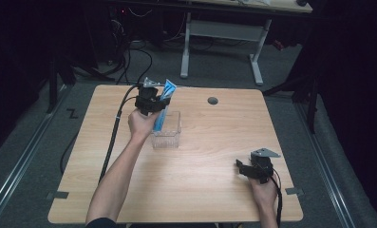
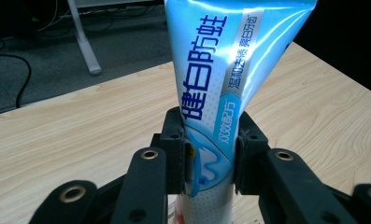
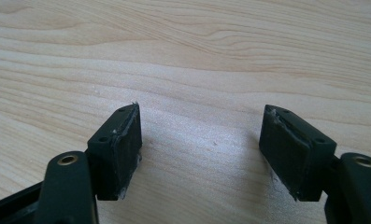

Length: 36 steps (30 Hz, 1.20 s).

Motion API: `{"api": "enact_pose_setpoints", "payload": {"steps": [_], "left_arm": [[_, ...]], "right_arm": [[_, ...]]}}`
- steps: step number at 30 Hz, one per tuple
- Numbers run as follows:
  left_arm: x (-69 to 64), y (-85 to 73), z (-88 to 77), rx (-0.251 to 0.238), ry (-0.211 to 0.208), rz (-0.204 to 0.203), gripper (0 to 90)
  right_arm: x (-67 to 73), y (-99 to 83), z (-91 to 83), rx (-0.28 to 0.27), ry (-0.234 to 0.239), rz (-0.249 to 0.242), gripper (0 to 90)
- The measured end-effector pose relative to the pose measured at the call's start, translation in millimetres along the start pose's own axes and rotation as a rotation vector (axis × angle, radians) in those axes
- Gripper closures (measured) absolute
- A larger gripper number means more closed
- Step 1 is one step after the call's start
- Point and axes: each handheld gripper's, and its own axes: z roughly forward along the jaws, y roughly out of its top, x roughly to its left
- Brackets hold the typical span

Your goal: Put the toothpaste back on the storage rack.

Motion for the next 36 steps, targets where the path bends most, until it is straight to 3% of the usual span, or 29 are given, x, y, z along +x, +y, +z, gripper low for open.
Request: {"api": "enact_pose_setpoints", "payload": {"steps": [16,24,32,36], "left_arm": [[-1.8,-4.7,-4.2,0.017,0.008,0.022,70.1],[-1.6,-7.2,-5.0,0.034,0.001,0.020,69.8],[4.1,-17.3,-6.9,0.041,0.001,-0.010,69.8],[2.8,-17.7,-7.6,0.043,0.002,-0.001,69.8]], "right_arm": [[0.0,0.0,0.0,0.000,0.000,0.001,29.9],[0.0,0.1,0.1,0.000,-0.001,0.001,29.9],[0.0,0.1,0.1,0.000,-0.001,0.001,29.9],[0.0,0.1,0.1,0.000,-0.001,0.001,29.9]]}}
